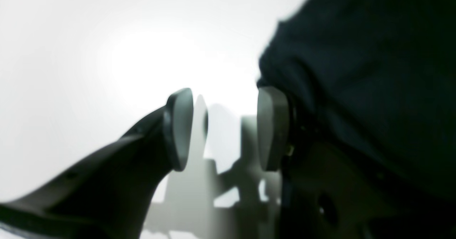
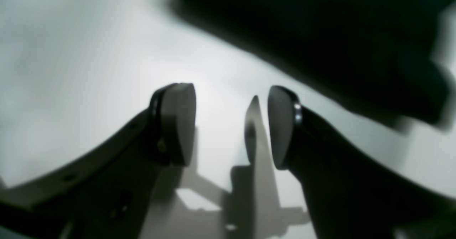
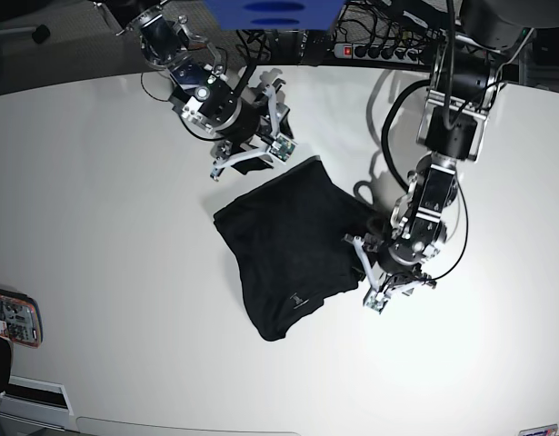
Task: Fold the T-shirt properly
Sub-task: 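Smooth the folded shirt with the left gripper and release both grippers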
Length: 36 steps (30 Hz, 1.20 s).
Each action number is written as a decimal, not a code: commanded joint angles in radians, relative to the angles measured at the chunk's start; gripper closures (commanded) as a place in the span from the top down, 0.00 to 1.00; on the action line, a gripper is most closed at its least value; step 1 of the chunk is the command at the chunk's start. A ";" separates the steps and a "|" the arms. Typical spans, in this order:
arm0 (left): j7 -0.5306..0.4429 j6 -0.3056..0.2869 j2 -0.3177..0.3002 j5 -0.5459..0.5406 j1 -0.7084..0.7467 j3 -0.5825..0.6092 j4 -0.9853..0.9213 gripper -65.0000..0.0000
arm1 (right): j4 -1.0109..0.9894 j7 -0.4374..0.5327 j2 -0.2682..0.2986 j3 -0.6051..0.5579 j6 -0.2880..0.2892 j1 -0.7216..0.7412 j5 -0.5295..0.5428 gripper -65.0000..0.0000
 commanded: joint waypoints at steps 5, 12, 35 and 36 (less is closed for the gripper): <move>-0.016 0.004 0.011 0.016 -0.055 -0.001 -0.034 0.43 | 0.134 0.029 0.004 0.037 -0.028 0.033 -0.008 0.48; -0.122 0.004 0.077 0.038 -0.148 0.000 -0.232 0.43 | 0.146 0.039 0.004 0.190 -0.028 0.026 -0.008 0.48; -0.292 0.075 0.213 0.114 -0.239 -0.009 -0.129 0.43 | 0.144 0.068 0.004 0.416 -0.028 0.026 -0.008 0.48; -0.243 0.079 0.204 0.119 -0.214 -0.006 -0.040 0.43 | 0.144 0.068 0.005 0.422 -0.028 0.024 -0.008 0.48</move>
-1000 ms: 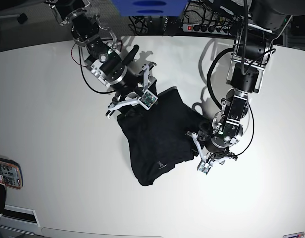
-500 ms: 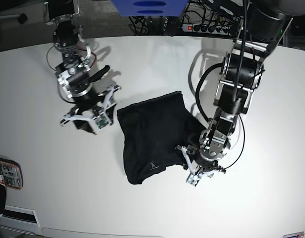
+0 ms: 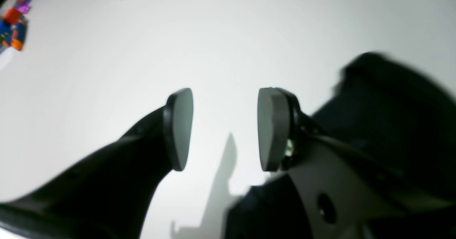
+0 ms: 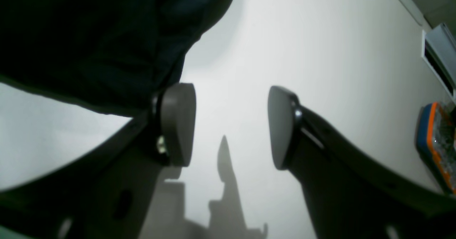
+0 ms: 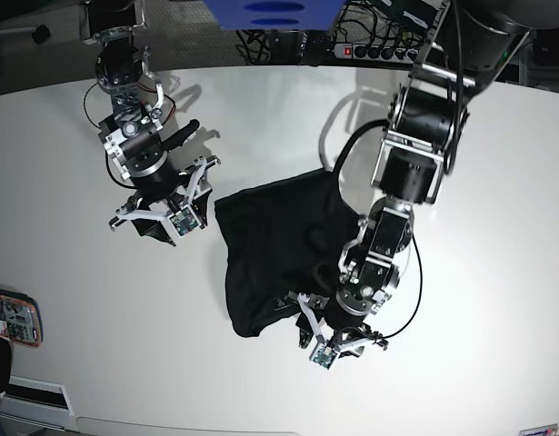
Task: Fold the T-shirt properly
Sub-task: 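Smooth the folded shirt with the left gripper and release both grippers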
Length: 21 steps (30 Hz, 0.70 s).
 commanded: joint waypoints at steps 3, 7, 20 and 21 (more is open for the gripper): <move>0.040 0.015 -0.011 0.005 -0.017 0.041 0.113 0.43 | 0.020 0.026 0.009 0.037 -0.007 -0.014 0.001 0.48; 0.034 0.019 -0.006 -0.006 -0.014 0.122 -0.002 0.43 | 0.021 0.027 0.009 0.037 -0.007 -0.081 0.001 0.48; -0.263 0.019 0.179 -0.004 0.051 0.323 -0.340 0.43 | 0.027 0.029 0.009 0.152 -0.007 -0.083 0.004 0.48; -0.265 0.019 0.169 -0.004 0.064 0.354 -0.335 0.43 | 0.027 0.029 0.009 0.162 -0.007 -0.083 0.004 0.48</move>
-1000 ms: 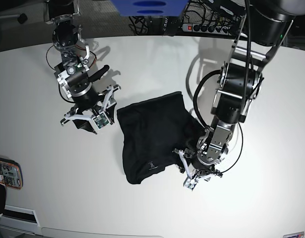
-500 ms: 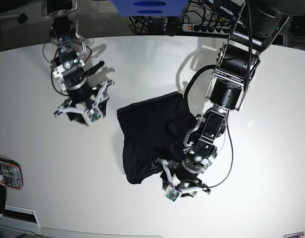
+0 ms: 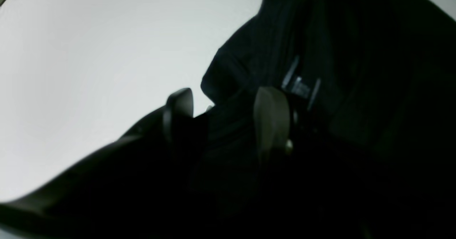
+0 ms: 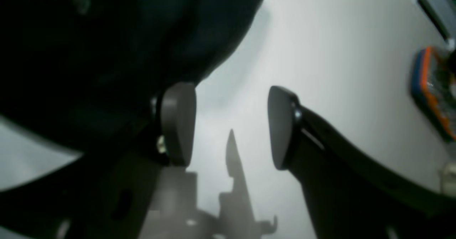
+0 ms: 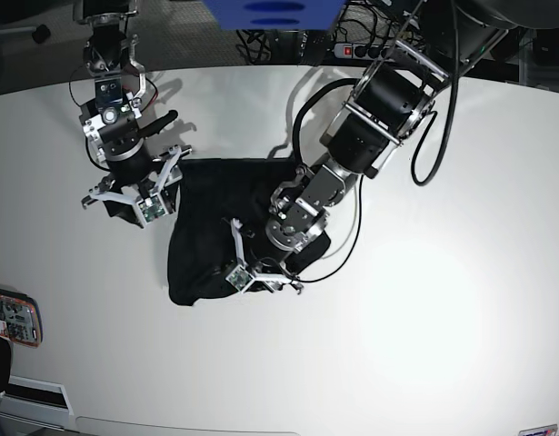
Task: Fold the T-shirt properly
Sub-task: 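Smooth the folded shirt with the left gripper and release both grippers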
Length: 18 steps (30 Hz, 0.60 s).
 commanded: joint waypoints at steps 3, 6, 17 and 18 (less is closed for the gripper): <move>0.048 -0.028 -0.041 0.014 0.045 0.070 0.045 0.43 | 0.021 0.015 0.012 0.045 -0.010 0.006 0.000 0.48; 0.057 -0.028 -0.090 0.014 0.103 0.079 0.153 0.43 | 0.021 0.015 0.012 0.082 -0.010 0.011 0.000 0.48; 0.152 -0.026 -0.199 0.012 0.218 0.070 0.480 0.43 | 0.021 0.012 0.012 0.111 -0.009 0.055 0.000 0.48; 0.163 -0.024 -0.211 0.012 0.220 0.058 0.515 0.43 | 0.021 0.014 0.012 0.111 -0.009 0.055 0.000 0.48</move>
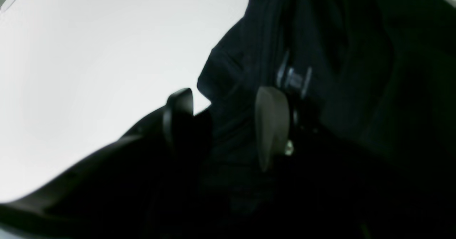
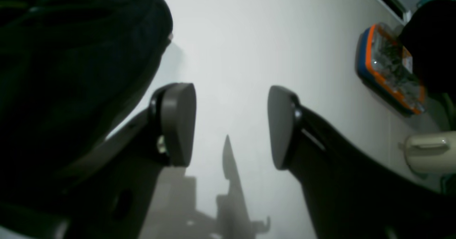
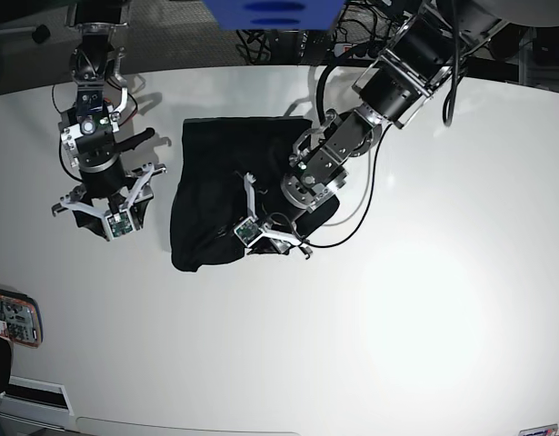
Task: Fold the T-shirt properly
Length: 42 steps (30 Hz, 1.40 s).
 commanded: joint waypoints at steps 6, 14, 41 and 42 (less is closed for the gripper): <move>0.060 0.003 -0.012 0.002 0.067 -0.195 0.337 0.43 | 0.021 0.131 0.011 0.008 -0.009 0.033 0.005 0.48; 0.213 -0.004 -0.133 -0.121 0.320 -0.444 0.848 0.43 | 0.021 0.352 0.009 0.147 -0.009 -0.073 0.005 0.48; -0.024 0.142 -0.349 -0.208 1.225 -0.715 0.994 0.43 | 0.016 0.675 0.006 0.509 -0.009 -0.684 0.158 0.48; -0.024 0.142 -0.363 -0.208 1.261 -0.714 0.994 0.43 | 0.015 0.675 0.006 0.513 -0.009 -0.705 0.158 0.48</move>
